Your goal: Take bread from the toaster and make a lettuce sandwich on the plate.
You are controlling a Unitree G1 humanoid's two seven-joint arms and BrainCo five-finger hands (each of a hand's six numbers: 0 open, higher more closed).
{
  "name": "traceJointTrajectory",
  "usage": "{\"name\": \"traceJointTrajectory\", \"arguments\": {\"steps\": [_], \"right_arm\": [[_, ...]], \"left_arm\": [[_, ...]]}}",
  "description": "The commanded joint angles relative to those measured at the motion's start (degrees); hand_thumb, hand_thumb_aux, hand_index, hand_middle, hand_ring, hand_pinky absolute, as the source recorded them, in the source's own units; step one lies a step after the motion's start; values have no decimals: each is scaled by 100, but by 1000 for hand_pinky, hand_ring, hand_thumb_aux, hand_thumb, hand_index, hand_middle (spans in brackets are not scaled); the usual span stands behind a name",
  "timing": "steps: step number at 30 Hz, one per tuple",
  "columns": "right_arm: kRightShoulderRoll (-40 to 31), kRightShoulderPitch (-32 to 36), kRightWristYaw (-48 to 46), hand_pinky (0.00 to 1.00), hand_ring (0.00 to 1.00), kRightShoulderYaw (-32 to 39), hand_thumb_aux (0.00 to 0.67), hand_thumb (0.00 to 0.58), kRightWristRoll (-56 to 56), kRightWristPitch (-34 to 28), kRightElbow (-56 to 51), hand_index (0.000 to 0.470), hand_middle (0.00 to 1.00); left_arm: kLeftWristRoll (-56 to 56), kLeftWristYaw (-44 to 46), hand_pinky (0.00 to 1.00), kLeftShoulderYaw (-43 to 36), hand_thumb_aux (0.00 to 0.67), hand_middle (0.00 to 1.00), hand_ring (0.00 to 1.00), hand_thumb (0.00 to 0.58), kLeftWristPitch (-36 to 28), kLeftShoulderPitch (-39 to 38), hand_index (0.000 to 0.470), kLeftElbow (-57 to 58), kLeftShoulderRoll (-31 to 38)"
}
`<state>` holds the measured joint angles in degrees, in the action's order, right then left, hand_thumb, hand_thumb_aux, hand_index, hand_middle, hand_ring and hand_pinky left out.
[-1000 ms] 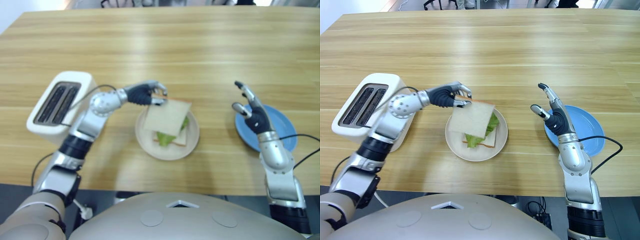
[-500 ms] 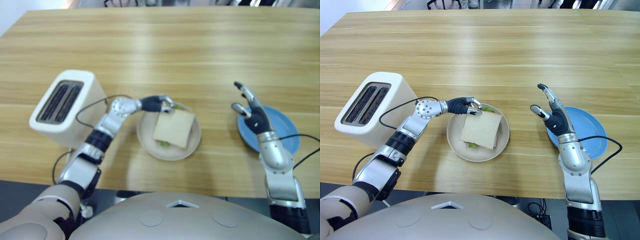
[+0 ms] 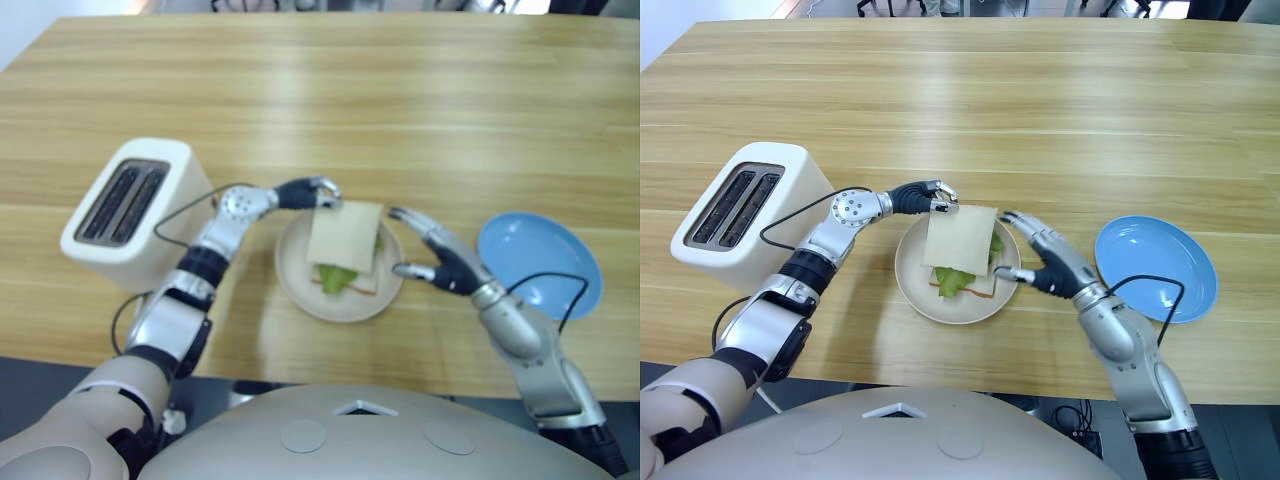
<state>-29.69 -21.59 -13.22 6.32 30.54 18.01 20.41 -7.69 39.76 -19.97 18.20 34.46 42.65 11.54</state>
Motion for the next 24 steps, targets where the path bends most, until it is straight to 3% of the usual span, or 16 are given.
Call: {"name": "traceJointTrajectory", "arguments": {"steps": [1,14,24], "right_arm": [[-138,89,-154,0,0,564,0,0,646,285,20,0,0],[-262,986,-204,0,0,1219,0,0,1670,411,-253,0,0],[-579,600,-519,0,0,1780,0,0,1988,436,-684,0,0]], "left_arm": [[-315,-30,1000,-217,670,1000,1000,580,143,-47,460,351,-112],[-1024,-511,1000,-640,670,1000,1000,580,477,-102,460,1149,-331],[-1141,-726,1000,-530,670,1000,1000,580,621,35,460,1290,-317]]}}
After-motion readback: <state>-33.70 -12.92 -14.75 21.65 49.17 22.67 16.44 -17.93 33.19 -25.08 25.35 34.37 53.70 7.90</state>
